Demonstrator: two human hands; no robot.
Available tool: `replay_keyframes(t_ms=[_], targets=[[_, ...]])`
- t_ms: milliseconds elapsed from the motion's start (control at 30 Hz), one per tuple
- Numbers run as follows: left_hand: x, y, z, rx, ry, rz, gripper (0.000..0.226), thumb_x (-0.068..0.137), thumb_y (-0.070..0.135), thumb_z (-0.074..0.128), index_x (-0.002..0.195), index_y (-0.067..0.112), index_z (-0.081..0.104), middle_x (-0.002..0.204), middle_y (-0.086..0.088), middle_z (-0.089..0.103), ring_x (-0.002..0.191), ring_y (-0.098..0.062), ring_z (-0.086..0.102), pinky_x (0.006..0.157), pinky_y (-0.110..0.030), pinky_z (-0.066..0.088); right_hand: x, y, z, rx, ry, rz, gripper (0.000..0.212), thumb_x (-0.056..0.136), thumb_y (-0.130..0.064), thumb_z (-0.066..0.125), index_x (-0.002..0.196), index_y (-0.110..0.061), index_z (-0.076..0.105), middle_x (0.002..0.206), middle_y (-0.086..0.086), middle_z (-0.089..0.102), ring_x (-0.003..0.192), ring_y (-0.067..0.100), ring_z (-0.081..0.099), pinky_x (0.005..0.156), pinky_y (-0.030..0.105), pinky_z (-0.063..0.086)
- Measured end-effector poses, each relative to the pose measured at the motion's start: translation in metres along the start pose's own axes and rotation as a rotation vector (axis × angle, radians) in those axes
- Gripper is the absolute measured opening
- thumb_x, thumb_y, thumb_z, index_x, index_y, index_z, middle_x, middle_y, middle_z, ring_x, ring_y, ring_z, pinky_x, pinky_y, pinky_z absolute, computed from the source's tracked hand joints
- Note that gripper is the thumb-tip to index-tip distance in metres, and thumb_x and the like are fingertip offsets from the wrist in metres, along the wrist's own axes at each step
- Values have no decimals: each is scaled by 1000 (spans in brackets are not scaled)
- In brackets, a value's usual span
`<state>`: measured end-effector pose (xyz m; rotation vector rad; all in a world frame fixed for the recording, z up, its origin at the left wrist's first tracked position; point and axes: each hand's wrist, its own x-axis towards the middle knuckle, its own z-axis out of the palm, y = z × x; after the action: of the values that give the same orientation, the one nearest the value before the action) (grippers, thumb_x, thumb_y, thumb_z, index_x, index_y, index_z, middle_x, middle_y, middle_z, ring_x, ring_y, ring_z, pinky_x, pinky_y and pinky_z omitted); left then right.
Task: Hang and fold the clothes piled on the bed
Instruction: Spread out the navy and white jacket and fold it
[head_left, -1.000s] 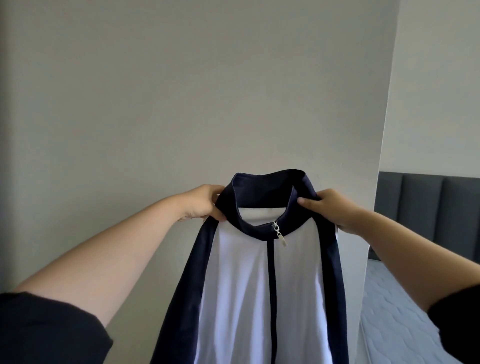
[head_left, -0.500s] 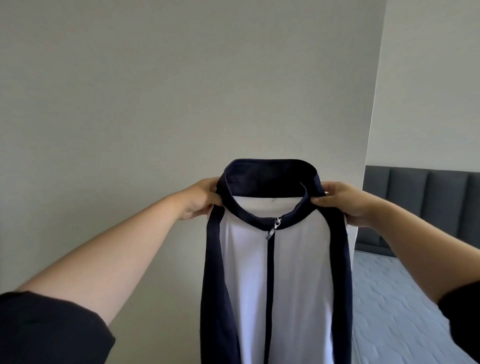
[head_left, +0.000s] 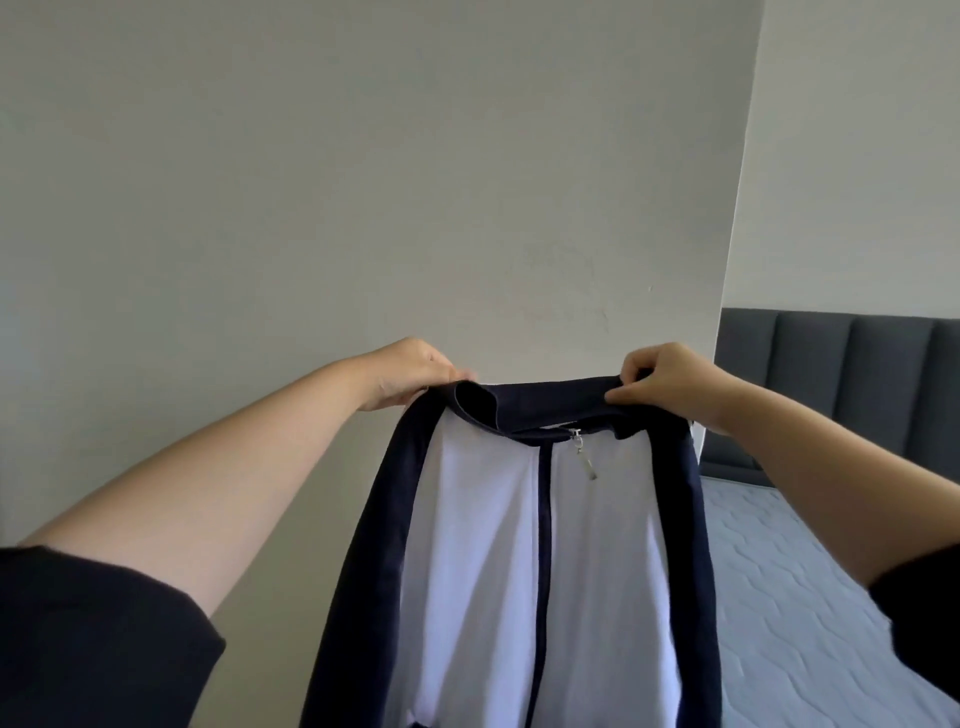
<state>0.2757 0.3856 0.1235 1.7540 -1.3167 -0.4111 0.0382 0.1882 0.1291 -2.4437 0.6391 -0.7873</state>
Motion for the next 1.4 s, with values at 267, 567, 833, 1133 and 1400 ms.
replay_keyframes(t_ms=[267, 567, 833, 1133, 1400], targets=[[25, 11, 35, 709, -97, 22, 29, 75, 12, 73, 100, 22, 66, 83, 8, 66, 74, -10, 60, 62, -22, 46, 1, 14, 5, -491, 62, -53, 23, 81, -7, 64, 104, -13, 64, 100, 6, 63, 84, 23, 55, 68, 29, 44], [76, -14, 39, 745, -24, 20, 26, 86, 23, 68, 69, 23, 48, 71, 9, 49, 68, -14, 48, 53, -22, 32, 24, 40, 20, -478, 369, -213, 17, 90, -18, 58, 90, -7, 46, 84, 10, 56, 66, 37, 53, 53, 37, 35], [79, 3, 112, 291, 235, 48, 30, 77, 30, 78, 71, 30, 49, 71, 15, 52, 65, -7, 50, 51, -18, 31, 28, 73, -2, -256, 536, -53, 16, 88, -9, 53, 86, -15, 38, 63, -3, 44, 57, 23, 43, 47, 31, 28], [34, 130, 192, 529, 379, -42, 27, 76, 27, 78, 97, 12, 68, 93, -5, 65, 85, -25, 60, 67, -25, 39, -75, 103, -118, -197, 631, 29, 12, 89, -9, 49, 93, -15, 40, 69, -5, 47, 62, 17, 45, 47, 29, 31], [6, 245, 253, 580, 645, 259, 10, 89, 5, 51, 89, 15, 52, 82, 4, 54, 78, -26, 53, 61, -30, 38, -166, 111, -236, -385, 820, -23, 17, 98, -22, 46, 93, -5, 47, 65, 8, 49, 61, 32, 47, 50, 33, 30]])
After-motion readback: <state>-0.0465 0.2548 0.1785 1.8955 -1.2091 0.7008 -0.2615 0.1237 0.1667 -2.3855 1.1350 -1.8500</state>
